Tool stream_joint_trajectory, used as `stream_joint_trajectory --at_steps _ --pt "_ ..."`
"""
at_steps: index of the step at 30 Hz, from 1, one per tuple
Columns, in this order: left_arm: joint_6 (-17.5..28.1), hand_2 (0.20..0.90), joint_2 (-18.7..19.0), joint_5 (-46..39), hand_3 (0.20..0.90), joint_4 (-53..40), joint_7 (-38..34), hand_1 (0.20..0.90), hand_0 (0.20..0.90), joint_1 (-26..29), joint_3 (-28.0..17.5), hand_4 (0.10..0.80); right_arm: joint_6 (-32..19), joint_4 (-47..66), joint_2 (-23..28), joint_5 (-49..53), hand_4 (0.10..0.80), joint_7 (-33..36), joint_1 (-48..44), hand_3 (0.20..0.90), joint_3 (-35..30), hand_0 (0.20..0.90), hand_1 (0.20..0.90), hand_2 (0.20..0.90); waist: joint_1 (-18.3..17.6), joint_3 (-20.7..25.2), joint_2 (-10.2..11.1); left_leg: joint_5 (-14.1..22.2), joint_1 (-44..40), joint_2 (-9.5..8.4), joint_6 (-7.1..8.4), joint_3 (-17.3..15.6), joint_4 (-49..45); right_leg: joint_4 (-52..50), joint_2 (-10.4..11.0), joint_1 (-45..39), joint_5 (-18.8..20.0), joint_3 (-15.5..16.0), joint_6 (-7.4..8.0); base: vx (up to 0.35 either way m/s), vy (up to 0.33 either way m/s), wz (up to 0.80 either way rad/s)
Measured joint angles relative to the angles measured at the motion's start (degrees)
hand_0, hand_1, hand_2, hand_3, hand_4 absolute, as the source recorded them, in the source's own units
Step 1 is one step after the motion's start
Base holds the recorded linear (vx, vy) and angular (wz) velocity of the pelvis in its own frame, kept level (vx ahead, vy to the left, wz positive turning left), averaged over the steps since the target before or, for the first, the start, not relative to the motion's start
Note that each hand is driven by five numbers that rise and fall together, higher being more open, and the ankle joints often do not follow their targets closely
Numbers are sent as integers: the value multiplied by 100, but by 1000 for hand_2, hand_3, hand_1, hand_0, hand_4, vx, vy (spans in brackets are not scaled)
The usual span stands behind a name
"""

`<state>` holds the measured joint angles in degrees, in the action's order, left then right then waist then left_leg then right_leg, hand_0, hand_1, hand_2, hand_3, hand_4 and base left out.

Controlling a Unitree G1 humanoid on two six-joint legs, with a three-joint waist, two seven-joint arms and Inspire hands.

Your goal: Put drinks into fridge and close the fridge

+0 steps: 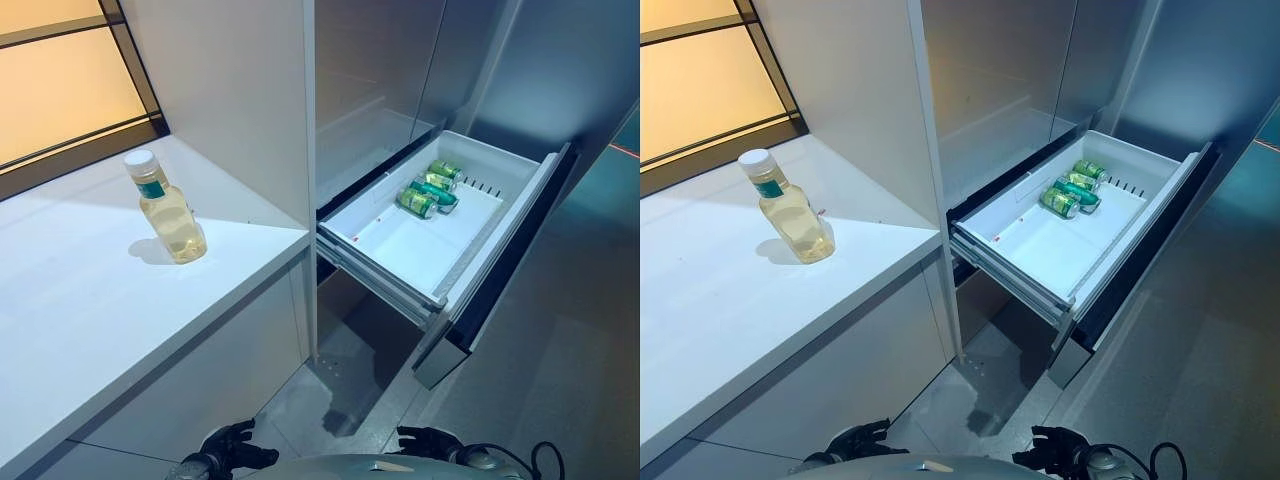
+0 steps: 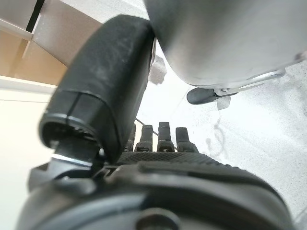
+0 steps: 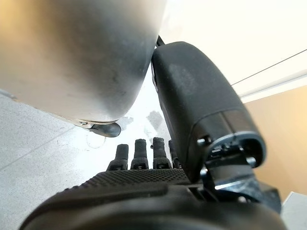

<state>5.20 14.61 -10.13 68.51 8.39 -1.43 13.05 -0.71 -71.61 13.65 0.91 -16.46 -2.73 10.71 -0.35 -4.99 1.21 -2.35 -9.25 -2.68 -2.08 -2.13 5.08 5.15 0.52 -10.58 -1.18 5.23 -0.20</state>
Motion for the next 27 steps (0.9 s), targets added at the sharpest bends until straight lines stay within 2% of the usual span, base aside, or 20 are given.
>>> stream_joint_trajectory --at_steps 9,12,14,19,22,24,27 --pt "302 900 -3 -232 900 33 -162 900 900 -34 -56 800 -1 -9 0 -28 800 0 -4 900 -4 900 900 900 14 2 3 0 -4 0 0 1 0 0 0 -3 0 2 0 0 0 0" --pt "364 900 36 -255 900 -43 228 900 900 -29 -48 800 3 -9 3 -41 800 -11 -14 900 -4 900 900 900 10 3 1 0 -5 0 -1 -4 0 -6 1 4 0 -2 0 0 0 0" --pt "149 900 142 -519 900 -323 1117 900 900 -29 -34 800 22 -6 8 -65 800 -21 -28 900 -3 900 900 900 10 2 -3 -1 -3 1 -1 -12 0 -14 2 12 0 -7 0 -17 18 -1" --pt "-894 900 517 -1032 900 -1900 3405 900 900 85 325 800 156 218 152 -224 800 -220 -41 900 -16 900 900 900 -9 -42 -92 -3 -1 0 -6 -53 24 -33 14 34 0 -34 3 -32 31 -3" --pt "-1268 900 752 -1173 900 -2561 4255 900 900 330 472 800 194 264 216 -222 800 -271 -59 900 30 900 900 900 -35 -80 -172 -3 2 3 -6 -62 26 -29 11 39 1 -43 3 -8 10 -1" --pt "-1569 900 1031 -1405 900 -3354 4839 900 900 497 466 800 177 258 270 -222 800 -281 -101 900 41 900 900 900 -79 -113 -245 -3 4 5 -6 -64 25 -20 10 40 2 -47 3 0 0 0" --pt "-2060 900 1380 -2007 900 -4636 5163 900 900 618 443 800 135 259 312 -222 800 -268 -103 900 91 900 900 900 -88 -111 -298 -3 -1 4 -6 -64 20 -16 11 30 3 -48 4 0 0 0"
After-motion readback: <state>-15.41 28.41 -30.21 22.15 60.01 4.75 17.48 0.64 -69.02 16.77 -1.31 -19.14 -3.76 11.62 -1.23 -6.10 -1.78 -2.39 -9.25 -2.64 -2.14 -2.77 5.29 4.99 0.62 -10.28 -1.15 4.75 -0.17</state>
